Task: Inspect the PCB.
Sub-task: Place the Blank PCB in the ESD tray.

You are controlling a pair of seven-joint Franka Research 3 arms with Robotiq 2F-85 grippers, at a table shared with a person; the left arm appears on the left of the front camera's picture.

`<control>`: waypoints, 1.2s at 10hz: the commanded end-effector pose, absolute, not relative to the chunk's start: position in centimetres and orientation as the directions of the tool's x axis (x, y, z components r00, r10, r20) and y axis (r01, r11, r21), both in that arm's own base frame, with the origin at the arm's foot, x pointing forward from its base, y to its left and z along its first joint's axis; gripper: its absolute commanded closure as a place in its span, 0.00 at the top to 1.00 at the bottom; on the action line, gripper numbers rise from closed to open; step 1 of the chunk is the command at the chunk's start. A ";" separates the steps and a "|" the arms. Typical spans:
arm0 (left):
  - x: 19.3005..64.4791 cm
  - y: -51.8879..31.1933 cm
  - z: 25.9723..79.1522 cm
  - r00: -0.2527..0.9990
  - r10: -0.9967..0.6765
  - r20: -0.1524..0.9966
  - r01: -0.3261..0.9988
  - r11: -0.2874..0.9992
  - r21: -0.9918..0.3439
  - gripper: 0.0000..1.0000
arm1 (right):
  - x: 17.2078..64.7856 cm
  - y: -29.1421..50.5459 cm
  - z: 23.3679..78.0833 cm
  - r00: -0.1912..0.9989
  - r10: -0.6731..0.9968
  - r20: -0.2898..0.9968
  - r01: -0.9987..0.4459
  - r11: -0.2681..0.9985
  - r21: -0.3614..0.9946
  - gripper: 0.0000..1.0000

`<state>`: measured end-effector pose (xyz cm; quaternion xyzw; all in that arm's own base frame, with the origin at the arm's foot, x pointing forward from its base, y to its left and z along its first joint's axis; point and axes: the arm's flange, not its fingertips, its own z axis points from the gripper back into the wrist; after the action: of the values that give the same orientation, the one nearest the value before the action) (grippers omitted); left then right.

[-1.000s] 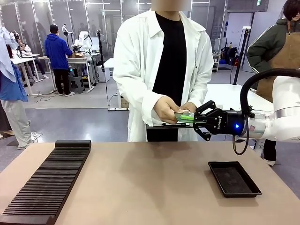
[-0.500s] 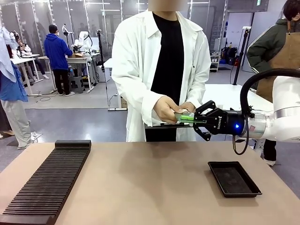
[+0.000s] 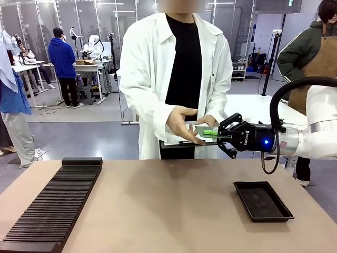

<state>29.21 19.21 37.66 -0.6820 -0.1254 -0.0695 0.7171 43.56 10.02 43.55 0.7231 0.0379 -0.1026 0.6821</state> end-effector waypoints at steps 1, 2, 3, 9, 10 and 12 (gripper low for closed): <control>29.4 19.4 37.9 0.962 0.066 0.266 0.262 0.065 -0.963 1.00 | 43.6 10.1 43.7 0.977 -0.084 -0.197 0.192 -0.067 0.979 0.00; 29.4 19.4 37.9 0.962 0.066 0.266 0.262 0.065 -0.963 1.00 | 43.6 10.1 43.7 0.977 -0.084 -0.197 0.192 -0.067 0.979 0.00; 29.4 19.4 37.9 0.962 0.066 0.266 0.262 0.065 -0.963 1.00 | 43.6 10.1 43.7 0.977 -0.084 -0.197 0.192 -0.067 0.979 0.00; 29.4 19.4 37.9 0.962 0.066 0.266 0.262 0.065 -0.963 1.00 | 43.6 10.1 43.7 0.977 -0.084 -0.197 0.192 -0.067 0.979 0.00; 29.4 19.4 37.9 0.962 0.066 0.266 0.262 0.065 -0.963 1.00 | 43.6 10.1 43.7 0.977 -0.084 -0.197 0.192 -0.067 0.979 0.00; 29.4 19.4 37.9 0.962 0.066 0.266 0.262 0.065 -0.963 1.00 | 43.6 10.1 43.7 0.977 -0.084 -0.197 0.192 -0.067 0.979 0.00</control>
<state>29.21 19.21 37.66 -0.6820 -0.1254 -0.0695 0.7171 43.56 10.02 43.55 0.7231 0.0379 -0.1026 0.6821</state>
